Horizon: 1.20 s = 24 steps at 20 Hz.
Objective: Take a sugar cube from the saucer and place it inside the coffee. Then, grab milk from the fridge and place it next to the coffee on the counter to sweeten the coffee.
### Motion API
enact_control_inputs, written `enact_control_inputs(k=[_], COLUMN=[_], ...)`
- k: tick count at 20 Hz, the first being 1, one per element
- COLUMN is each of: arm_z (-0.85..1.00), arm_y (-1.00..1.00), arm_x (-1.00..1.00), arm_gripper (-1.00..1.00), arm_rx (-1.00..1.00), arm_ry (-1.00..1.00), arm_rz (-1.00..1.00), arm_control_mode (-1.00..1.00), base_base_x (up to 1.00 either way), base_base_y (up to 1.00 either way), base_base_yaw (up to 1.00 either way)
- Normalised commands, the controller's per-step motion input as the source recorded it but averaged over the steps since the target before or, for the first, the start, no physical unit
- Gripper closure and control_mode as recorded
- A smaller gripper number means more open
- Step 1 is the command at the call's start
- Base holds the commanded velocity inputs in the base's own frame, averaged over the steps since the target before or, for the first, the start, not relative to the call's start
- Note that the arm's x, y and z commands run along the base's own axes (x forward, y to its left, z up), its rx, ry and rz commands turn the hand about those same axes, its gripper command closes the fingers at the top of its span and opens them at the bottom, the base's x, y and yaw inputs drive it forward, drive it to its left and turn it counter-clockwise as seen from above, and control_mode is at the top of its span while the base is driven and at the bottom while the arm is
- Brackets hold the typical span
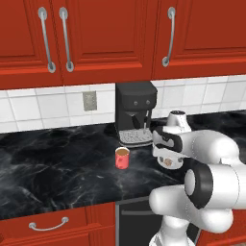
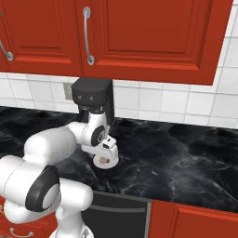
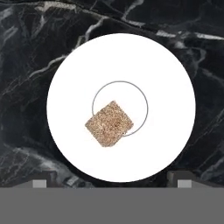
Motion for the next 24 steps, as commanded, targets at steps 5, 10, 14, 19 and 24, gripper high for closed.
enact_control_inputs(k=[5, 10, 14, 19, 24], arm_z=[-0.25, -0.19, -0.18, -0.06, -0.16], arm_y=[0.00, 0.00, 0.00, 0.00, 0.00], arm_x=[0.17, 0.10, 0.01, 0.08, 0.03], arm_gripper=[-1.00, -1.00, -1.00, -1.00, 1.00], arm_rx=[0.00, 0.00, 0.00, 0.00, 0.00], arm_ry=[0.00, 0.00, 0.00, -0.02, 0.00], arm_rz=[-0.03, -0.02, -0.01, -0.03, -0.02], arm_control_mode=[-1.00, -1.00, -1.00, -1.00, -1.00], base_base_x=[0.00, 0.00, 0.00, 0.00, 0.00], base_base_y=[0.00, 0.00, 0.00, 0.00, 0.00], base_base_yaw=[0.00, 0.00, 0.00, 0.00, 0.00])
